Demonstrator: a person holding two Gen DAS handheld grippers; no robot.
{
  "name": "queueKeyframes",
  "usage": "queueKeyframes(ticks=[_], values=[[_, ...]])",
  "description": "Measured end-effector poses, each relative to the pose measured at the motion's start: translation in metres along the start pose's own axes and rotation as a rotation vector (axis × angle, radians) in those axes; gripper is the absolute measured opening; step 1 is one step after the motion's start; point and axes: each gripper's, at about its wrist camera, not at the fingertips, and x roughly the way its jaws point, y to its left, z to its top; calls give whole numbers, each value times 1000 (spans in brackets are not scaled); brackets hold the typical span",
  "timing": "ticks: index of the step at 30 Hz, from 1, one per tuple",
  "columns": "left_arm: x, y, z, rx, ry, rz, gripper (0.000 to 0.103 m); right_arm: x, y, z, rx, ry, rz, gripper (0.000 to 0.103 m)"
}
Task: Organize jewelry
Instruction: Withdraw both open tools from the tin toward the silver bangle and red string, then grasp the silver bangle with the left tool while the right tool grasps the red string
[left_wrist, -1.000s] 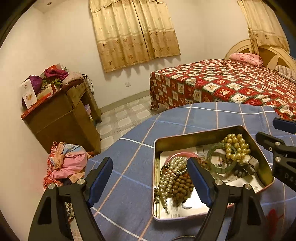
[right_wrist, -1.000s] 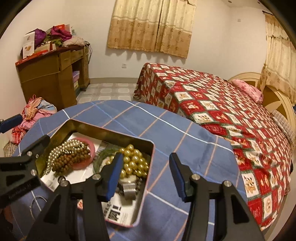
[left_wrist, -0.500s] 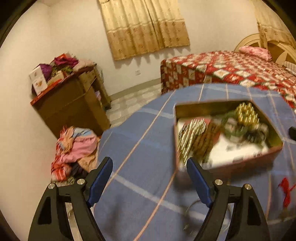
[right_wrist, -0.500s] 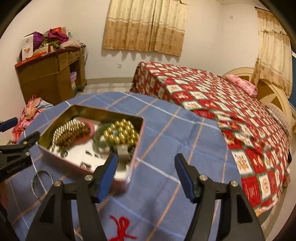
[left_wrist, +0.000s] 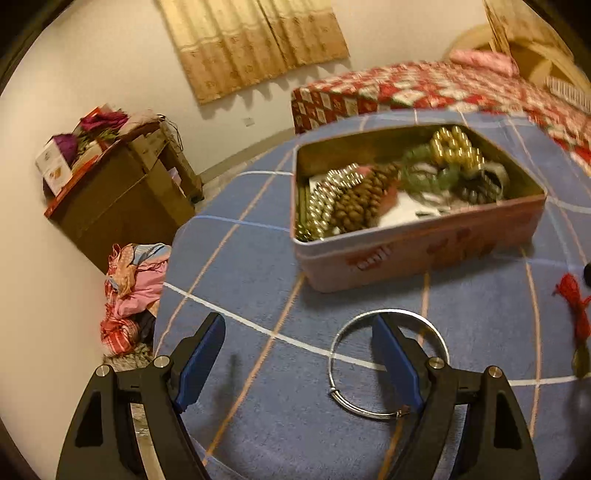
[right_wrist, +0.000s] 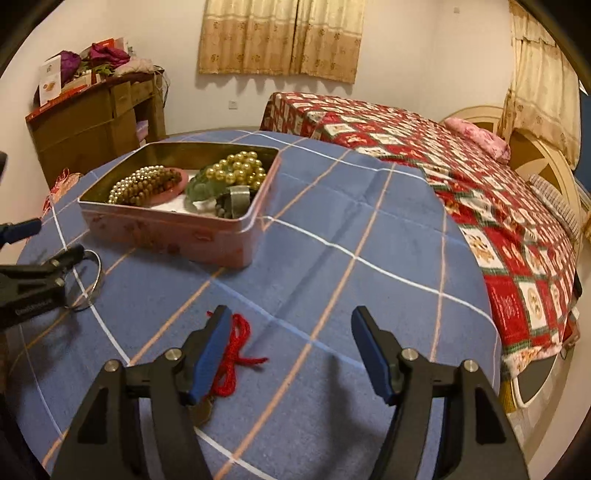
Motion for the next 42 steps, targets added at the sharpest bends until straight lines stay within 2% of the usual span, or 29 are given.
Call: queueKeyframes(ticks=[2, 5, 7, 9, 19, 28, 30, 32, 34, 35, 36, 42], values=[[5, -1, 1, 9, 27, -26, 77, 1, -1, -1, 6, 2, 0, 71], [6, 0, 2, -1, 23, -79, 55, 2, 0, -2, 8, 5, 3, 71], [4, -5, 0, 16, 23, -125, 11, 2, 2, -3, 5, 7, 3, 71], [2, -11, -2, 37, 18, -115, 3, 2, 1, -4, 7, 9, 0, 71], [-22, 10, -15, -66, -40, -97, 1, -2, -6, -16, 39, 32, 19, 71], [-28, 11, -26, -83, -58, -80, 1, 3, 14, -12, -18, 66, 66, 69], [-28, 12, -27, -91, -61, -79, 1, 7, 15, -16, -27, 91, 72, 62], [-31, 13, -28, -97, -67, -80, 1, 7, 14, -19, -19, 96, 92, 43], [-34, 12, -27, -95, -74, -84, 1, 5, 15, -20, -31, 92, 97, 32], [-36, 11, -26, -96, -79, -86, 1, 4, 18, -20, -47, 90, 98, 13], [-38, 11, -27, -96, -84, -88, 1, 3, 21, -21, -59, 90, 96, 5], [-55, 13, -24, -99, -122, -87, 1, -12, 19, -20, -53, 29, 92, 6]])
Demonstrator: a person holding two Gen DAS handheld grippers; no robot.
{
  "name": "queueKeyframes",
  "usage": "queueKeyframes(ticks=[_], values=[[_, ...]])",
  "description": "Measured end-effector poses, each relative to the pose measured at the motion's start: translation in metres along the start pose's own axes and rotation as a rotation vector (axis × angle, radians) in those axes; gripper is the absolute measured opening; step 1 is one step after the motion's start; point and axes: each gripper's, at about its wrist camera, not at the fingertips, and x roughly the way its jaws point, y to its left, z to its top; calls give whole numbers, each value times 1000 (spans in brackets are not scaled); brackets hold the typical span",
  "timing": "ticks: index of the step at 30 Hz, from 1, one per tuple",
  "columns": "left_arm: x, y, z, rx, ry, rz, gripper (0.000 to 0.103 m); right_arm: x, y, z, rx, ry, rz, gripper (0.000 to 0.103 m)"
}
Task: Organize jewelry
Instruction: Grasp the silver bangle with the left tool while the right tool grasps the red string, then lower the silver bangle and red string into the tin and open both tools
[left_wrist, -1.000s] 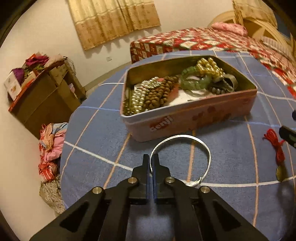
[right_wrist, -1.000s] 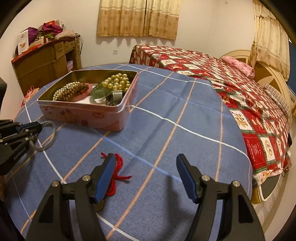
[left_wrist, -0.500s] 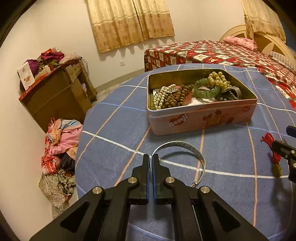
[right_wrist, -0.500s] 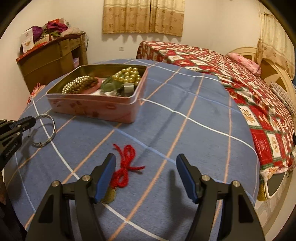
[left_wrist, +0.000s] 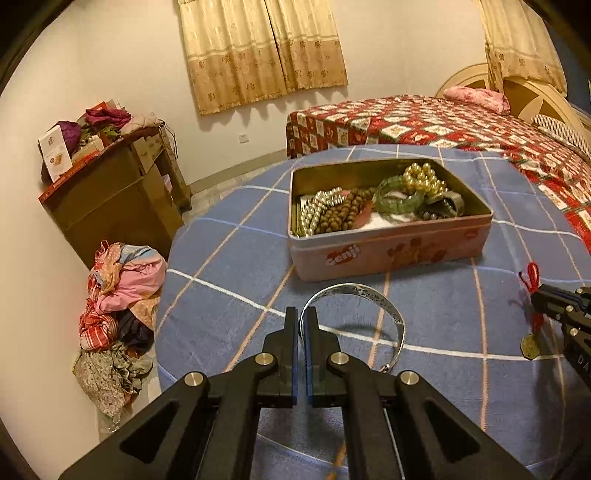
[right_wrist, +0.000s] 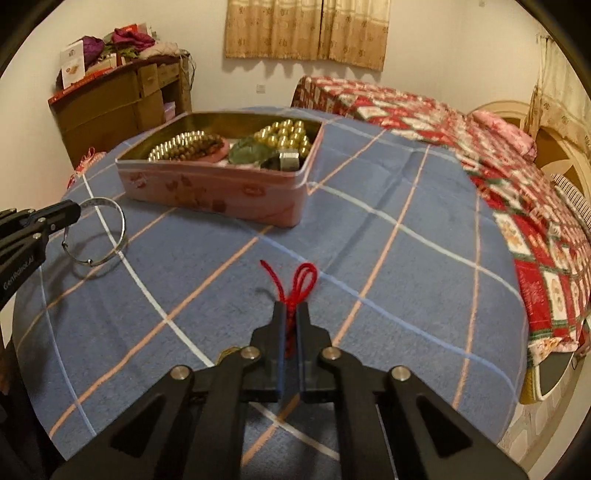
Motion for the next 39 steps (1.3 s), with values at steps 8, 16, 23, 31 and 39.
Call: queueKeyframes(ticks=[8, 16, 23, 31, 39], values=[[-22, 2, 13, -10, -59, 2, 1, -29, -3, 14, 9, -99, -12, 5], [-36, 5, 24, -26, -89, 30, 1, -42, 3, 27, -17, -158, -41, 5], [-42, 5, 34, -32, -115, 32, 2, -45, 3, 37, -17, -187, -49, 5], [-42, 6, 51, -29, -138, 50, 2, -48, 6, 51, -31, -215, -50, 5], [-37, 6, 63, -31, -149, 55, 2, -50, 10, 66, -46, -237, -55, 5]])
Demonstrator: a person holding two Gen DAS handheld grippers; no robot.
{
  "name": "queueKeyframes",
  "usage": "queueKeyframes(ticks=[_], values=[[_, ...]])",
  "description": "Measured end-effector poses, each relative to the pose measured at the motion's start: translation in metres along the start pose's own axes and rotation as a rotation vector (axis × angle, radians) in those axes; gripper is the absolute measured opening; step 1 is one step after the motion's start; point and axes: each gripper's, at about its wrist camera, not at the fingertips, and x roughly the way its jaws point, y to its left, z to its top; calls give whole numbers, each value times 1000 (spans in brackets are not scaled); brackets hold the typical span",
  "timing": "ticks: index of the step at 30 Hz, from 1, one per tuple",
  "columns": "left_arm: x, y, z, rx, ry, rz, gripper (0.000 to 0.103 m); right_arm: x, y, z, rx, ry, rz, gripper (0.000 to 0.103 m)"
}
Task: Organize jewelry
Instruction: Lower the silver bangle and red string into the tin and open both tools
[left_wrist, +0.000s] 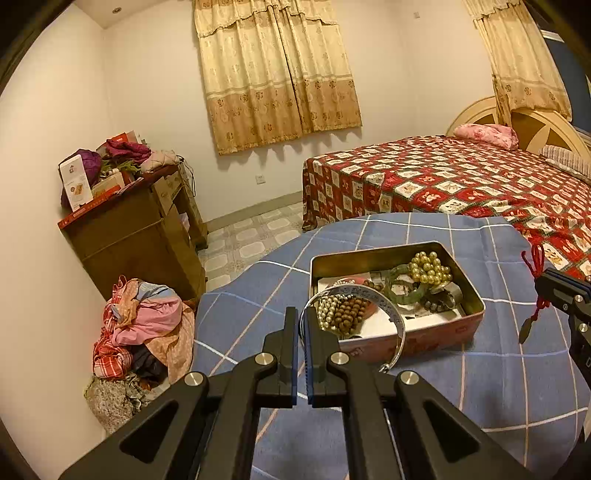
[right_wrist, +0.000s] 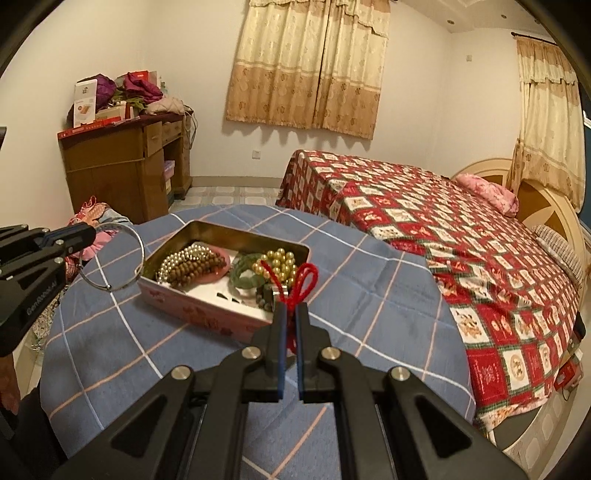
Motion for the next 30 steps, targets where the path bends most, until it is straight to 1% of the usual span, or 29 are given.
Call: queueKeyframes(ticks=[10, 20, 30], values=[[12, -1, 13, -15, -18, 4, 2, 5, 4, 14, -9, -27, -4, 5], [26, -3, 33, -20, -42, 8, 2, 18, 7, 38, -5, -60, -8, 5], [42, -10, 46, 3, -54, 8, 2, 38, 3, 46, 13, -51, -10, 5]])
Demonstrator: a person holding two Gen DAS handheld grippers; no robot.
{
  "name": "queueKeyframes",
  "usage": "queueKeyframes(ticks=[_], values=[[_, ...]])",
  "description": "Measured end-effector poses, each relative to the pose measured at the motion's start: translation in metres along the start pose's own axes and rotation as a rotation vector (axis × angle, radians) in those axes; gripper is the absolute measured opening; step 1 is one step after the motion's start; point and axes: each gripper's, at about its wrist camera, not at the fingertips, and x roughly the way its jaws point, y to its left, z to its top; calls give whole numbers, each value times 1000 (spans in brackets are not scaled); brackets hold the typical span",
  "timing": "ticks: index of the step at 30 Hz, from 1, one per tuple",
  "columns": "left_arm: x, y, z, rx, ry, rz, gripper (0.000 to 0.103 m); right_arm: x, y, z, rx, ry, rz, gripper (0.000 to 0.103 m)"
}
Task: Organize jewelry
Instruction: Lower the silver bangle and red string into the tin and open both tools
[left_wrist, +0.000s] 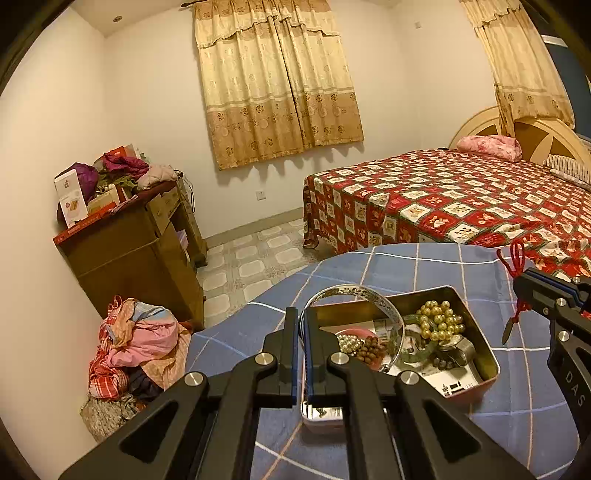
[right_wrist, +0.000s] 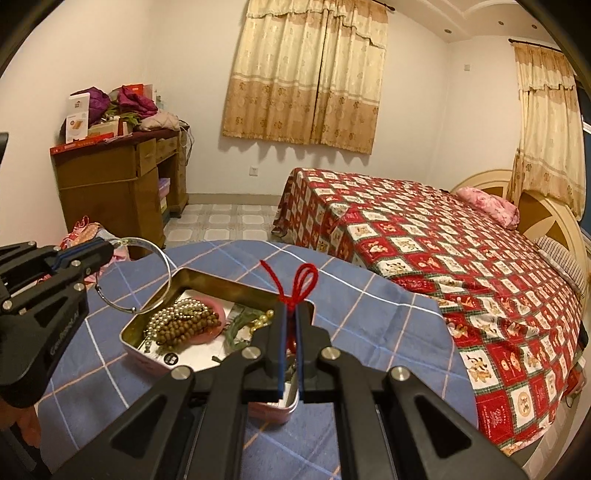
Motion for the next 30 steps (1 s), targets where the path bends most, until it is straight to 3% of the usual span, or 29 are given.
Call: queueKeyframes(ticks=[30], values=[[66, -4, 3, 3, 80, 31, 2, 58, 1, 12, 24, 91, -18, 5]])
